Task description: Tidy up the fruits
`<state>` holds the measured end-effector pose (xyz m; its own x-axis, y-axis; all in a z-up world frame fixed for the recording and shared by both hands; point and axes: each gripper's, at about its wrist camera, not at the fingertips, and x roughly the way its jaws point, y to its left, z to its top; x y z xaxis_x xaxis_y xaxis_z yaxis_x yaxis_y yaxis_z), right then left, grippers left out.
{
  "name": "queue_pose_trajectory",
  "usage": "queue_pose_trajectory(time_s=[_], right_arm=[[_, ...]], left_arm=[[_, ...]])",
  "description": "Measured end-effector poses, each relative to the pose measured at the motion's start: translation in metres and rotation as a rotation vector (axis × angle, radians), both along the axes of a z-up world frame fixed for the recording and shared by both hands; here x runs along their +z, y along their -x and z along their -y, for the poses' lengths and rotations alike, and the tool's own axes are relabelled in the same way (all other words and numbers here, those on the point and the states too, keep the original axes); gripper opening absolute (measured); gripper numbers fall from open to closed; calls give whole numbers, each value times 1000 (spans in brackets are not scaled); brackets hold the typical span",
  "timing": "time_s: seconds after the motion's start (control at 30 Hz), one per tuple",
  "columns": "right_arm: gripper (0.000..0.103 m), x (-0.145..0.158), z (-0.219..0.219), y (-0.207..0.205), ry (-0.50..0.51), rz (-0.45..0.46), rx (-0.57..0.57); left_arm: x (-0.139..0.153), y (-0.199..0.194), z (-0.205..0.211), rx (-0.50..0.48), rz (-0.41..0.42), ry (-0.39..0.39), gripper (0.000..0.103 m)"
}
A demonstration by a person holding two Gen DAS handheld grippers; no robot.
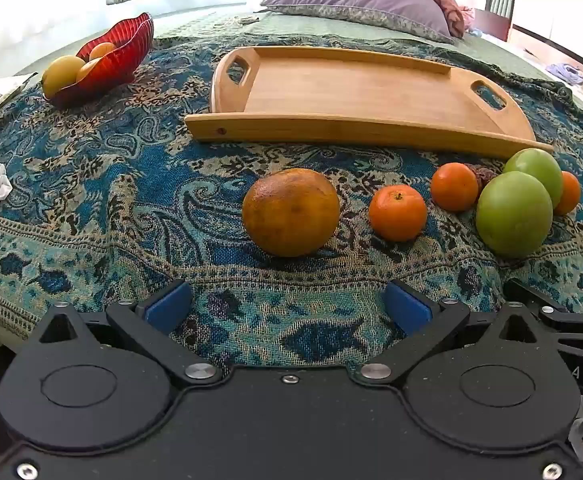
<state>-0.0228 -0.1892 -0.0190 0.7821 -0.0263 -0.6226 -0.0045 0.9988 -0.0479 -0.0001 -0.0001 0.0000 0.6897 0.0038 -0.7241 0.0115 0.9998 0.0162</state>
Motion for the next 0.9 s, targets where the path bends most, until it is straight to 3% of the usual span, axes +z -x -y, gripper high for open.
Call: queue_pose_trajectory(time_s=[0.9], right_arm=[[103, 0, -1, 0, 3, 1, 0]], left_arm=[[0, 0, 0, 1, -2, 1, 103]])
